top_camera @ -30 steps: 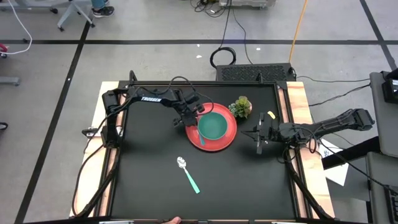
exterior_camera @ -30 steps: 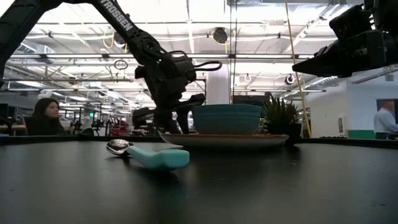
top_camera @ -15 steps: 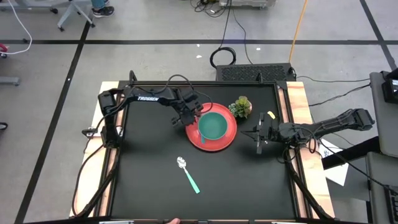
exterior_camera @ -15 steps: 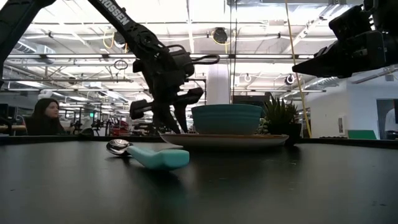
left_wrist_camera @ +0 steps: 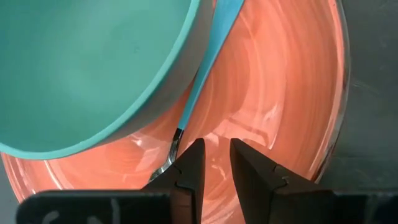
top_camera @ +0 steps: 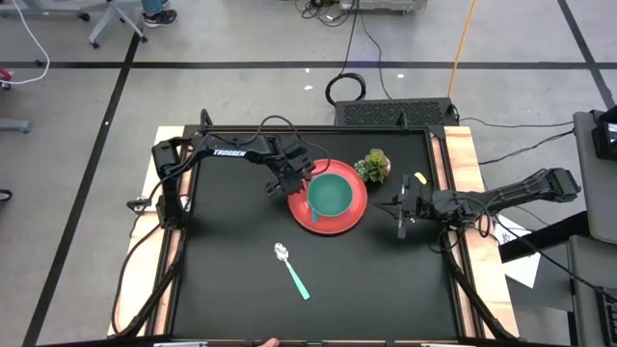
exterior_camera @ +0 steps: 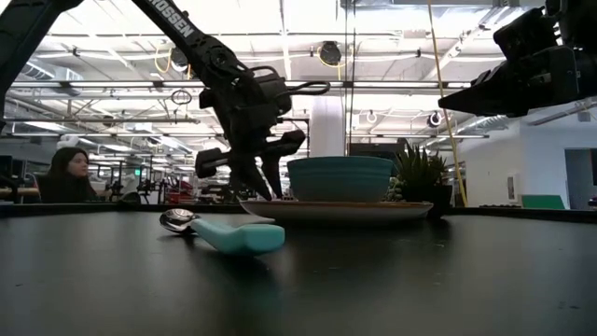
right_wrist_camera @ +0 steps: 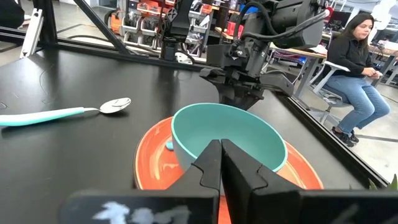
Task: Set table place
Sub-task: Put the blue spoon into the green bowl
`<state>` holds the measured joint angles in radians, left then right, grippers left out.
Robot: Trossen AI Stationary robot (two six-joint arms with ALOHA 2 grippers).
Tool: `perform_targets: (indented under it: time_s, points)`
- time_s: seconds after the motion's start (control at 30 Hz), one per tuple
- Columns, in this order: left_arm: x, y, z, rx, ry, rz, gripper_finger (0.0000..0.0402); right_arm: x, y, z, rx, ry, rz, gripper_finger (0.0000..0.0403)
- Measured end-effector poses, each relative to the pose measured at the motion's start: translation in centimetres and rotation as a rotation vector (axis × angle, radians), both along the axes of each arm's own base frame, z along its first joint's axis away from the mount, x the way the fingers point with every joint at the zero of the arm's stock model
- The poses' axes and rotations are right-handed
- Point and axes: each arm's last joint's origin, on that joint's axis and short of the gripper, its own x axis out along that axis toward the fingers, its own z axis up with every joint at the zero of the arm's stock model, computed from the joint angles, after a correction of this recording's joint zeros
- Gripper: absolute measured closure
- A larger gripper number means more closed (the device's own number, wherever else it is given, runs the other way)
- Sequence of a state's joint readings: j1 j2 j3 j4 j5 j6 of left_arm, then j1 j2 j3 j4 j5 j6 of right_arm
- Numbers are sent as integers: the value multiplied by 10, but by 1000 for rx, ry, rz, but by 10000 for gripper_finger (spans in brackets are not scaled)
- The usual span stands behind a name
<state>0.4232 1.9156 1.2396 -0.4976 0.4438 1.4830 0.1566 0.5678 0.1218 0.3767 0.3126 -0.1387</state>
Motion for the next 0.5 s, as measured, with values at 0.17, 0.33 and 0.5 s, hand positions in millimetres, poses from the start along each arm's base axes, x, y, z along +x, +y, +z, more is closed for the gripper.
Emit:
perform_targets:
  time_s: [0.17,0.33,0.5]
  points:
    - [0,0,0,1,0,2,320,0,0,0,0,0,0,403]
    - [-3,-3,16,8,-10,26,320,0,0,0,-1,0,0,403]
    - [-11,-14,44,-17,-23,85,320,0,0,0,-1,-3,0,403]
